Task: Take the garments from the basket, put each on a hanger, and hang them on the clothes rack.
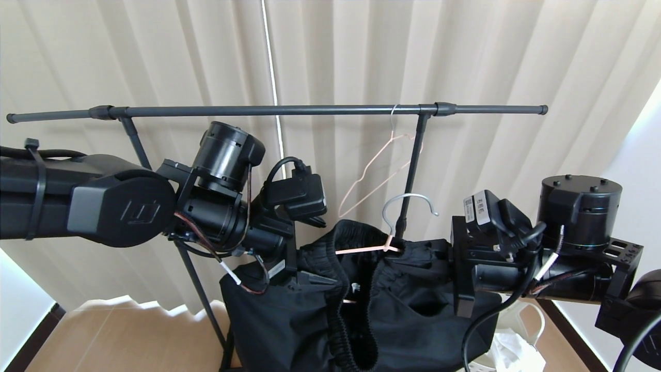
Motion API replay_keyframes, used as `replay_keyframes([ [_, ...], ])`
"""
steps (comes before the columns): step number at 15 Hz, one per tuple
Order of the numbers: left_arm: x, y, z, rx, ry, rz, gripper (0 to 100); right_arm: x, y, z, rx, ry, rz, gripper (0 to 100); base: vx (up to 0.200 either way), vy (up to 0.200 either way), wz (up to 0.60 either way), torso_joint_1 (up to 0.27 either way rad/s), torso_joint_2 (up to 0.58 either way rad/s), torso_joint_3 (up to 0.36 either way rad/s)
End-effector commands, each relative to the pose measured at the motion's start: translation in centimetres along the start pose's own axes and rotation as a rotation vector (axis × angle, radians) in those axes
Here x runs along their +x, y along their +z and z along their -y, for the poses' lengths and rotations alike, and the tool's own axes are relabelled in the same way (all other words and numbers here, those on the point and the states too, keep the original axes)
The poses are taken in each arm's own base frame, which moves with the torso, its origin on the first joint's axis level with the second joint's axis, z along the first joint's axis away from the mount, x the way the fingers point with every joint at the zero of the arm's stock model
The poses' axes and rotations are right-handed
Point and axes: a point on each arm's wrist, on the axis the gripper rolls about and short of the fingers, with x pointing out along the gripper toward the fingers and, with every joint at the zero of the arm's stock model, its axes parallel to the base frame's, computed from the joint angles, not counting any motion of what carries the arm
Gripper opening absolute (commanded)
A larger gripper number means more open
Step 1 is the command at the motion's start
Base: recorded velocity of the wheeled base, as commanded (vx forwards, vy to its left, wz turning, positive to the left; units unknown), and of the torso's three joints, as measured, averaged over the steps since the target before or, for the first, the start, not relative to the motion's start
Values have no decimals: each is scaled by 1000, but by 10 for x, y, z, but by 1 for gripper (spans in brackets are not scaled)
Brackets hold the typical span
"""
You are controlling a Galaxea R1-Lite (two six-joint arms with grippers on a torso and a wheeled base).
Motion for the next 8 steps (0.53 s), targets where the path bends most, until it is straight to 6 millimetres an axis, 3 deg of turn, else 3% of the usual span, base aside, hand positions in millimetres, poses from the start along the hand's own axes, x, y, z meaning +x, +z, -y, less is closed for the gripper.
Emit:
replay_keyframes([
  [1,1,-1,0,-2,-3,-3,100,0,2,-1,-5,4,5,0,0,0,0,0,0,0],
  [2,2,1,2,3,-9,-1,0,1,2,-2,-6,5,6,0,0,0,0,0,0,0],
  [8,2,4,4,13,-11,6,0,3,1,1,-8,4,5,0,0,0,0,0,0,0],
])
